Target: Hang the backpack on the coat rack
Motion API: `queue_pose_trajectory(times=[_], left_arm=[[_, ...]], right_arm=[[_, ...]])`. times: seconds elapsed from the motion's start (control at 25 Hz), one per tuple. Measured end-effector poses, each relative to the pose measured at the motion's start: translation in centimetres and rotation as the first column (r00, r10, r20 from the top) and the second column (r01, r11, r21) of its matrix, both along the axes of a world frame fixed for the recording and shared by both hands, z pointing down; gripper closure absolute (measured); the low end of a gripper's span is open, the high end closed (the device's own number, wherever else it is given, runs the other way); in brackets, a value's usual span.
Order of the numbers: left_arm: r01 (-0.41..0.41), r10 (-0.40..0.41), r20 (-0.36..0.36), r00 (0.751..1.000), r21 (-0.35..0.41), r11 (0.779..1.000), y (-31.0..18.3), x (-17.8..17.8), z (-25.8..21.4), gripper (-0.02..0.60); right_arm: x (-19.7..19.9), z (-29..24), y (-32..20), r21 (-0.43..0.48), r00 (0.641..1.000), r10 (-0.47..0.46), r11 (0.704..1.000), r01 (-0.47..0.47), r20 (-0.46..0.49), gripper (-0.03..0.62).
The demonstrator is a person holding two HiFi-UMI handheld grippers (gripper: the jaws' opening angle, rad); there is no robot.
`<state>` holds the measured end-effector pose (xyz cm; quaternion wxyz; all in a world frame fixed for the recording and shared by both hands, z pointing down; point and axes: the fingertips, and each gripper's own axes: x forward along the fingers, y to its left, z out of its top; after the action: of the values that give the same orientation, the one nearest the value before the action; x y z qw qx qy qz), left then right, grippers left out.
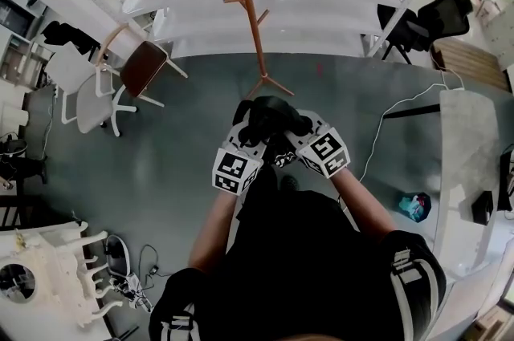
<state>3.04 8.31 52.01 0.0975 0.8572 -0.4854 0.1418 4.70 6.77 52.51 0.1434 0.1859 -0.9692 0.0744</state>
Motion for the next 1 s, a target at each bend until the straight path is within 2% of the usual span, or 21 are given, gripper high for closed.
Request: queue_pose_trajectory(times=[0.64, 1.0], left_arm=[[-0.078, 0.078, -0.003, 0.997, -0.016, 0.997, -6.8, -4.5, 0.7, 0.492], [-0.178, 0.178, -0.022, 0.984, -0.016, 0.984, -12.6, -7.5, 0.2, 0.492]], right_arm=[[-4.3, 0.8, -6.7, -0.033, 0.994, 0.107, 0.994, -0.107, 0.003, 0.511], [-7.3, 0.2, -12.5, -0.053, 0.986, 0.166, 0.985, -0.165, 0.011, 0.511]])
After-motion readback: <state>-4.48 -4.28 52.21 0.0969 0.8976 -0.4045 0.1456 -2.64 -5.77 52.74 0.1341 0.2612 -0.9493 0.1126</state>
